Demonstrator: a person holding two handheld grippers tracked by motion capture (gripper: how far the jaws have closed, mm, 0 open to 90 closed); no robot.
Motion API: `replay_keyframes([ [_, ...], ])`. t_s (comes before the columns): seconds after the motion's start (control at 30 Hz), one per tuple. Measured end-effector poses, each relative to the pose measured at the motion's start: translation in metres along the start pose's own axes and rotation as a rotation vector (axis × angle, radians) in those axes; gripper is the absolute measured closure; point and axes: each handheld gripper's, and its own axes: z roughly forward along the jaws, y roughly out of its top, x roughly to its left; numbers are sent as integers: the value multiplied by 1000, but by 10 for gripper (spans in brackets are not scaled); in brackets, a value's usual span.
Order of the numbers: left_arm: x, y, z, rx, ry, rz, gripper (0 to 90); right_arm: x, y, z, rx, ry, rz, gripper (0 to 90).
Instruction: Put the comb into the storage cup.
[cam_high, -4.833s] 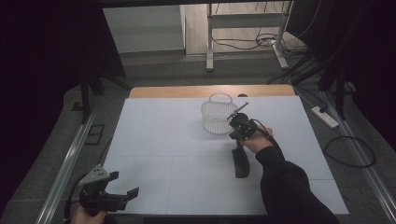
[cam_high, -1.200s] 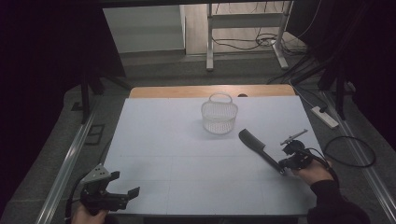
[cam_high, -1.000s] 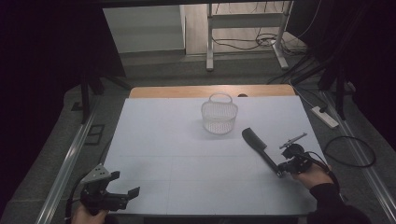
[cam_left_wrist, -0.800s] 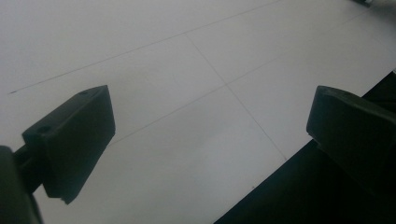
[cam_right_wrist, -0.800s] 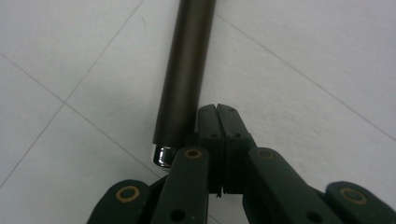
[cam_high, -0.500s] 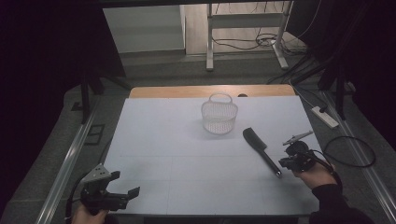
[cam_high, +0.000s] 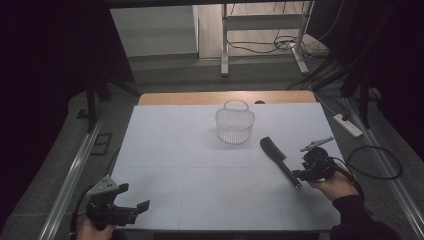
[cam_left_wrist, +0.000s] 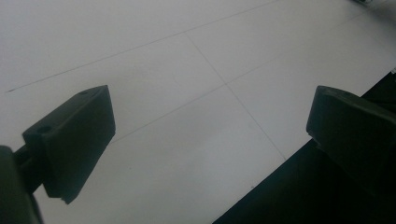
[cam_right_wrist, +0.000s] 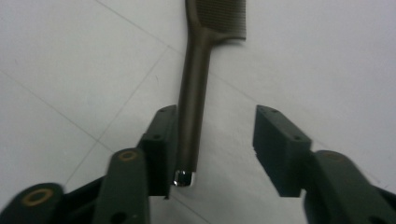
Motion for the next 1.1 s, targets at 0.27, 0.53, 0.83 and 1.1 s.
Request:
replay_keyframes([
  [0.27,0,0,0,0,-2,0,23,7,16,2,0,-20,-21,227],
  [0.53,0,0,0,1,-2,-1,23,10,27,11,18,11,-16,10],
  [0.83,1,0,0,4,-2,-2,24,7,30,18,31,32,2,0],
  [1.1,1,0,0,3,-3,-1,24,8,30,30,83,8,0,0],
])
